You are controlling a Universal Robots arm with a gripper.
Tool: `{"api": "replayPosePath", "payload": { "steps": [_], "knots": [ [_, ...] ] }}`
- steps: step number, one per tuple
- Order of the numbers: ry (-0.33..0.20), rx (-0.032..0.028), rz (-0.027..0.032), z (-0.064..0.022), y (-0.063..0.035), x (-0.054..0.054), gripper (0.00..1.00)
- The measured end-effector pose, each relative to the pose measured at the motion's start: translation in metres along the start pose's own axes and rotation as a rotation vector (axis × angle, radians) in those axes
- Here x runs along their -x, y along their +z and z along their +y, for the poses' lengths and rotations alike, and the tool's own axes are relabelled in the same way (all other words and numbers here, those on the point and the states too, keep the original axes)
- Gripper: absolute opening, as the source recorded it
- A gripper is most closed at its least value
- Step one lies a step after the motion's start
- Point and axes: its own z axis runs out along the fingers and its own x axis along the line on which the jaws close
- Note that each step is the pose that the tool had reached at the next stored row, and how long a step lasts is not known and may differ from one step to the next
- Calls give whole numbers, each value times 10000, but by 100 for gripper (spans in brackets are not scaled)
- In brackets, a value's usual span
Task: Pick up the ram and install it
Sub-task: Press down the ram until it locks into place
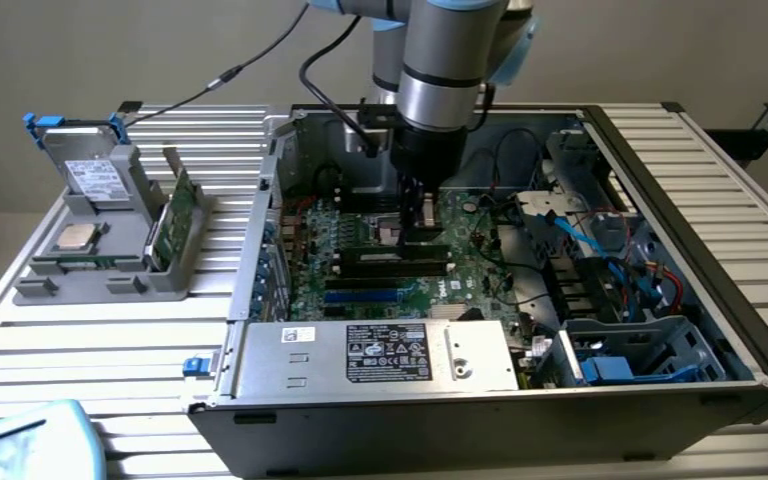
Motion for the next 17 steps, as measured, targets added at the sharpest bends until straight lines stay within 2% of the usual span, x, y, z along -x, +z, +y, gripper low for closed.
{"api": "replayPosePath", "payload": {
  "steps": [17],
  "knots": [
    [419, 72, -27, 1, 64, 13, 14]
  ]
}}
